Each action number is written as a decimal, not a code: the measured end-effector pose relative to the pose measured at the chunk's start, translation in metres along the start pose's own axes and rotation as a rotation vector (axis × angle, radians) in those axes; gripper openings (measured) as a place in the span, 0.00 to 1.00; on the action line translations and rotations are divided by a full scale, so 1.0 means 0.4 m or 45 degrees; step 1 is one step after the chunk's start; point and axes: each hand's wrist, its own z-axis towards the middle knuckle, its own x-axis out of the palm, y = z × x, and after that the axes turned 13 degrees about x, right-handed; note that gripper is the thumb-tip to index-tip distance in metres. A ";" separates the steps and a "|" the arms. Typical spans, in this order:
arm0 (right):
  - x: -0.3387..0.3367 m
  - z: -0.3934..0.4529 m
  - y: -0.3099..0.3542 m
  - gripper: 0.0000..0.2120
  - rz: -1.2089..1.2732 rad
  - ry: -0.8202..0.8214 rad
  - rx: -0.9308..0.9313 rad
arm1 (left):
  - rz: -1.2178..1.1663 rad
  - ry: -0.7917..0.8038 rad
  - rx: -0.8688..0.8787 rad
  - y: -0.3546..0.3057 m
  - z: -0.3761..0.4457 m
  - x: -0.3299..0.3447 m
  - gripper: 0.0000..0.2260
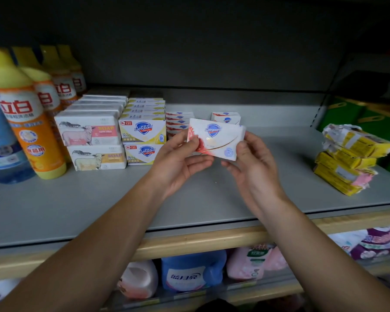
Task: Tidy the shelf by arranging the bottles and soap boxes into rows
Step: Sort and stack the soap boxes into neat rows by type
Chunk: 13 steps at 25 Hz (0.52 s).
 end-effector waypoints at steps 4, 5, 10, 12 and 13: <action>-0.053 0.017 0.015 0.05 -0.090 -0.066 0.233 | 0.344 -0.004 0.119 0.011 -0.009 0.001 0.11; -0.066 0.023 0.023 0.05 -0.254 -0.089 0.202 | 0.408 0.017 0.142 0.014 -0.011 0.002 0.11; -0.086 0.047 0.057 0.07 -1.096 -0.031 0.013 | 0.615 0.103 0.229 0.016 -0.021 0.014 0.14; -0.086 0.059 0.062 0.10 -1.170 -0.035 0.036 | 0.698 0.089 0.224 0.011 -0.022 0.025 0.15; -0.086 0.066 0.062 0.11 -1.186 -0.045 0.034 | 0.781 0.079 0.225 0.004 -0.019 0.031 0.16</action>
